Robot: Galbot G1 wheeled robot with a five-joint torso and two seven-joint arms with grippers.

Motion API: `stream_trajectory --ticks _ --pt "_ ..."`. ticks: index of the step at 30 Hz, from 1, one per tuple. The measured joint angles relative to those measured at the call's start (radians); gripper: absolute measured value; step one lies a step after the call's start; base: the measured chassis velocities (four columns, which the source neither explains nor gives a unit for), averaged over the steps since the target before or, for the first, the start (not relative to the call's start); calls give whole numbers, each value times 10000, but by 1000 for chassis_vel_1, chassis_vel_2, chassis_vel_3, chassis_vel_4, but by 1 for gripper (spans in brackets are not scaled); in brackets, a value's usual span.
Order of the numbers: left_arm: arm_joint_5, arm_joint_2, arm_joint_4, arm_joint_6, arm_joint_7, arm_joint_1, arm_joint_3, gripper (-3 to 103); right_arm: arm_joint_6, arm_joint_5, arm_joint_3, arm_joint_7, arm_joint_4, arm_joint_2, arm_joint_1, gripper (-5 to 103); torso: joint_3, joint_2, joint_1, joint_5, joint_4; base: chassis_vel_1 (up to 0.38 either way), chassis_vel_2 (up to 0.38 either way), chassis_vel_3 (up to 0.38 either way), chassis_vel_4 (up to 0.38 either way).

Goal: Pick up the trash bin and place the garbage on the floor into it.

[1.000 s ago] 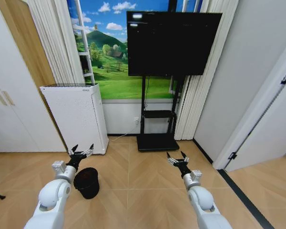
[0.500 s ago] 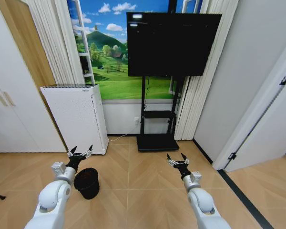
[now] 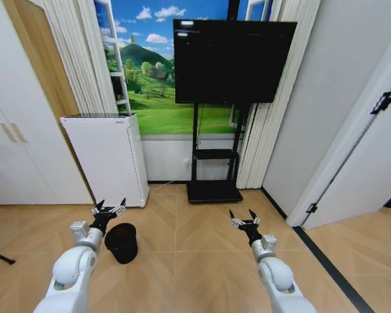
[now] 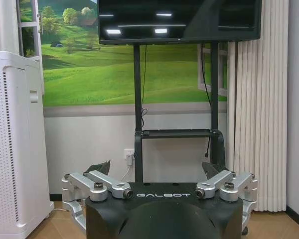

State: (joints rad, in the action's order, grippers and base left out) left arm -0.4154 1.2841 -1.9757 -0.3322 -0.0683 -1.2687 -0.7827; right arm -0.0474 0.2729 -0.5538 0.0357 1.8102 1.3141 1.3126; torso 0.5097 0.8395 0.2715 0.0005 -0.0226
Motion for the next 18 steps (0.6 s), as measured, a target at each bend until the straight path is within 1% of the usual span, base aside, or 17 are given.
stream_trajectory --ticks 4,5,9,10,13,14,15,16,17,18 --pt "11 10 80 19 -2 33 7 100 4 0 18 8 -51 3 -34 100 -6 -11 -3 -1 -1 239 -257 -249 249" --pt "12 2 109 22 -2 45 6 100 4 -1 23 10 -55 7 -37 100 -8 -12 -6 -6 0 267 -298 -279 289" --pt "6 -44 179 30 -9 108 5 100 4 -20 37 17 -74 18 -48 100 -9 -19 -6 -2 1 293 -309 -303 315" --pt "-7 -64 214 31 -15 145 7 100 4 -35 41 17 -81 23 -58 100 -10 -20 -6 -2 -3 341 -318 -344 331" --pt "-42 -108 257 35 -16 198 6 100 5 -107 66 29 -99 36 -92 100 -15 -22 -12 -7 0 369 -361 -348 333" --pt "-52 -125 279 35 -16 221 6 100 2 -139 77 73 -114 41 -100 100 -15 -25 -12 3 0 386 -348 -383 370" --pt "-52 -125 279 35 -16 221 6 100 2 -139 77 73 -114 41 -100 100 -15 -25 -12 3 0 386 -348 -383 370" --pt "-59 -132 298 35 -20 237 7 100 0 -169 77 127 -119 44 -101 100 -16 -27 -12 0 -2 370 -353 -383 370" --pt "-63 -134 338 40 -21 252 9 100 -2 -180 87 164 -124 53 -109 100 -19 -26 -15 -13 0 394 -350 -373 346" --pt "-63 -134 338 40 -21 252 9 100 -2 -180 87 164 -124 53 -109 100 -19 -26 -15 -13 0 394 -350 -373 346"
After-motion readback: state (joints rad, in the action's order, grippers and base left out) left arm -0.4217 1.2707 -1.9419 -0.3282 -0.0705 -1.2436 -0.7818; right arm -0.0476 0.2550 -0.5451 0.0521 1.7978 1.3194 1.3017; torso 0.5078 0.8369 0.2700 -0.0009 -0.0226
